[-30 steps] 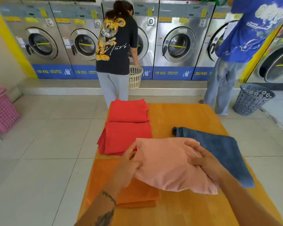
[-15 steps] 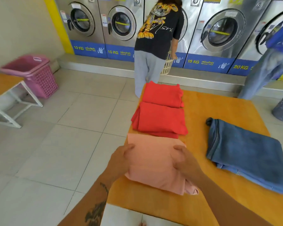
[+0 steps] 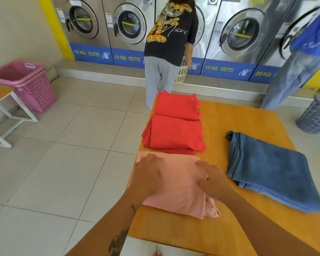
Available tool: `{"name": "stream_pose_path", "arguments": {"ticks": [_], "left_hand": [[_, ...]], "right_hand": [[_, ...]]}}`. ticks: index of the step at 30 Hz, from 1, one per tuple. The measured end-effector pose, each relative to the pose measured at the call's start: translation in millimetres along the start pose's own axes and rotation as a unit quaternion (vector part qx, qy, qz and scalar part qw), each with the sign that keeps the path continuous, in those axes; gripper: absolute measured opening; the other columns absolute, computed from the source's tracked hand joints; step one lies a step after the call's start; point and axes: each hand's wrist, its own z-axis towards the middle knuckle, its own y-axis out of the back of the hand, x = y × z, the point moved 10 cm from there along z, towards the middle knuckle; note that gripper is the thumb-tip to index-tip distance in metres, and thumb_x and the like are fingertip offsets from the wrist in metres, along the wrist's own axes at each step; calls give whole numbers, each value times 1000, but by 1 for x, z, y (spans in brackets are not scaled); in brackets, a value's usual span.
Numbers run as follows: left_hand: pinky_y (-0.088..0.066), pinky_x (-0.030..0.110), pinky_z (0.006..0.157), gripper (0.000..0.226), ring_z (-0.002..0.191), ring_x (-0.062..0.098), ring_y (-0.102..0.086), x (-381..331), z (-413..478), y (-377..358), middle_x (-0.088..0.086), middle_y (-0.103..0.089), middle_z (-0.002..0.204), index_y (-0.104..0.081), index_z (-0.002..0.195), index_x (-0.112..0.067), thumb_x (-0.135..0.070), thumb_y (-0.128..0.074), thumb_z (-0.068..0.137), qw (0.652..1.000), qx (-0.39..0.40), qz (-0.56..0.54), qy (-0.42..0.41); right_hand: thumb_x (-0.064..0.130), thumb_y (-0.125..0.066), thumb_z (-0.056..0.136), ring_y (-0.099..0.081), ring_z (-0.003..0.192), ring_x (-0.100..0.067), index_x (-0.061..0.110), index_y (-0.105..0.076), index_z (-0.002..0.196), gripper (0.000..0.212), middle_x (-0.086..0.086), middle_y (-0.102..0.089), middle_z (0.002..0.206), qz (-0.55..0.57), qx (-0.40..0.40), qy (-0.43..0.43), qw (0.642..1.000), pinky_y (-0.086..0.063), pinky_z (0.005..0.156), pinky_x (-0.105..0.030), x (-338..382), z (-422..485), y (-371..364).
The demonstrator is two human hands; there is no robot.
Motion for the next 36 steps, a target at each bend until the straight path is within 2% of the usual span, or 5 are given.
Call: {"name": "stream_pose_path", "arguments": {"ticks": [8,16,21,31,36], "left_hand": [[-44,33,94,41,104,13,-53,-86,36,9,-7,-55,115,-63,118,-23,-6,-49,83,983,-79,-137,-89],[-41,34,101,47,121,14,-47,-203,76,-66,-6,-48,129,-54,131,-25,-10,-45,87,982,11,-161,-100],[-41,5,64,57,95,-10,-47,-250,96,-127,-9,-31,138,-40,141,-37,-23,-53,87,974,76,-215,-14],[-54,23,66,81,93,6,-57,-258,99,-184,-5,-38,141,-32,147,-46,-26,-67,76,939,110,-279,166],[-44,3,54,75,85,-9,-52,-262,110,-183,-12,-41,130,-38,144,-45,-13,-65,82,936,62,-306,163]], "right_hand": [[26,-68,83,-60,85,-11,43,-41,138,63,1,-45,116,62,-83,-74,992,-47,58,-20,-77,-22,96],[27,-65,85,-60,88,-23,34,-39,143,64,-11,-46,129,87,-162,-162,969,-50,66,-30,-201,-57,194],[33,-63,84,-41,124,-33,37,-34,146,68,-9,-37,139,62,-189,-200,960,-43,102,-48,-264,-64,235],[28,-72,80,-41,132,-23,36,-30,150,83,1,-35,149,261,-98,-124,952,-43,103,-42,-286,-25,223],[8,-67,74,-49,113,-16,39,-28,150,90,4,-41,140,243,-90,-116,959,-46,83,-28,-283,4,225]]}}
